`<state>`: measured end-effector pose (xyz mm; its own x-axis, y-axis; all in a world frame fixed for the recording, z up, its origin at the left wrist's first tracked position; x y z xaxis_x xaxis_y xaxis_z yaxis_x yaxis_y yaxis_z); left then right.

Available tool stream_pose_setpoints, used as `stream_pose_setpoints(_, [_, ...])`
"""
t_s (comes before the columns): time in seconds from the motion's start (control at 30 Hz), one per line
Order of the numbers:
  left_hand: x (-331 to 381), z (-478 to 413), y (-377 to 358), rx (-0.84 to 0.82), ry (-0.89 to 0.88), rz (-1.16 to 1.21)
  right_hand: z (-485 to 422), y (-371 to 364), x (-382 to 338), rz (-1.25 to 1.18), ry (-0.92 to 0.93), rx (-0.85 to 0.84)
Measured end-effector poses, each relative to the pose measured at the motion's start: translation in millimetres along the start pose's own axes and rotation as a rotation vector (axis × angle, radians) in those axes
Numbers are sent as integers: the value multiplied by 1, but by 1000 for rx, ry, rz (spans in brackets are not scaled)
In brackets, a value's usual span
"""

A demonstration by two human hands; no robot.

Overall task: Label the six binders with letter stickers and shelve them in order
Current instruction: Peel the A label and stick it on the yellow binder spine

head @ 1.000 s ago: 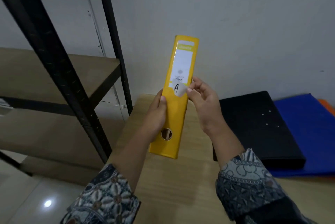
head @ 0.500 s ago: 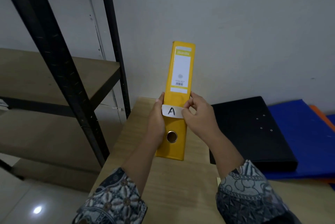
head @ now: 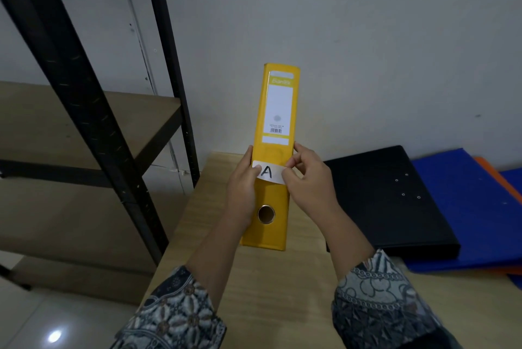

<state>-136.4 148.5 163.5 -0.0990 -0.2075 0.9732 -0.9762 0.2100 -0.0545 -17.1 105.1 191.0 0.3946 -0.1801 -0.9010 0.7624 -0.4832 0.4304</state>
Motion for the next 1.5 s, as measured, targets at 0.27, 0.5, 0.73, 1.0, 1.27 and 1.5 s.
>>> stream_pose_setpoints(0.27, [-3,3,8,20,10,13,0,-5,-2,15,11,-5])
stream_pose_setpoints(0.5, [-5,4,12,34,-20,4,1,-8,-3,13,16,8])
stream_pose_setpoints(0.73, [-3,8,10,5,-39,-4,2,-8,-1,60,48,53])
stream_pose_setpoints(1.0, [0,11,6,-17,-57,-29,3,-7,5,77,91,116])
stream_pose_setpoints(1.27, [4,17,7,-70,-153,-57,10,-17,23,-60,210,175])
stream_pose_setpoints(1.5, [-2,19,7,-59,-199,-100,22,-28,23,-366,72,140])
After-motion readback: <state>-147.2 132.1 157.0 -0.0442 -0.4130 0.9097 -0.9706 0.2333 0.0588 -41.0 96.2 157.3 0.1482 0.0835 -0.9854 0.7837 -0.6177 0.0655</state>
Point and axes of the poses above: each hand's wrist, its own z-axis away from the middle knuckle, its own y-axis out of the back of the hand, x = y × z, the point moved 3 cm from there along -z, towards the middle knuckle, and after that the axes turned 15 degrees about -y, right-handed, at the moved point
